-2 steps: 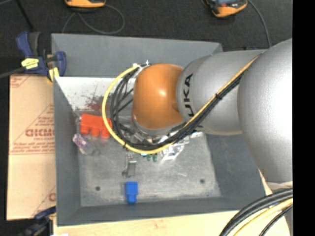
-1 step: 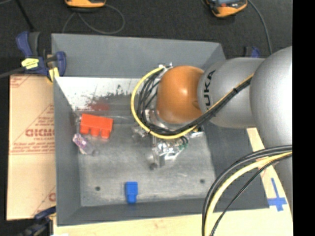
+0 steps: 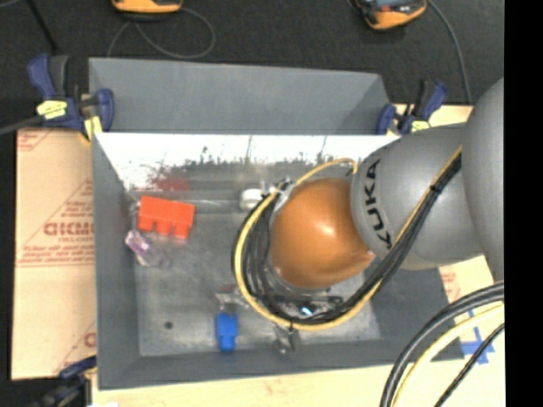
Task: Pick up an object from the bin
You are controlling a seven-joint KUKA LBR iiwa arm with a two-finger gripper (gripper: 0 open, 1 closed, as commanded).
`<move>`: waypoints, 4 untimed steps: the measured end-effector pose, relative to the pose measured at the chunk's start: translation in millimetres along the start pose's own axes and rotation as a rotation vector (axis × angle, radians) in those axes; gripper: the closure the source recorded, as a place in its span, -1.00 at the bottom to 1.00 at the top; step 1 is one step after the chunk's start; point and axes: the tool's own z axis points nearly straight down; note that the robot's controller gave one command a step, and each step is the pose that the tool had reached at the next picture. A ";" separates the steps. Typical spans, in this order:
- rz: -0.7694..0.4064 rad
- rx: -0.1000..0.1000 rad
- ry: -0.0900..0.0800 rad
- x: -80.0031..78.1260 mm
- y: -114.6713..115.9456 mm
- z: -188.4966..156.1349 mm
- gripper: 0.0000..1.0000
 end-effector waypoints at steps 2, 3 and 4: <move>-0.563 0.000 0.002 -24.8 20.9 31.1 -1.00; -0.557 -0.002 0.000 -25.2 21.1 30.9 -1.00; -0.555 -0.002 0.000 -25.4 21.3 30.8 1.00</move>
Offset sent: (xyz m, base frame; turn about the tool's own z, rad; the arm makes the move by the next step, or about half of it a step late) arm 0.0046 0.0498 -0.0002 -0.2209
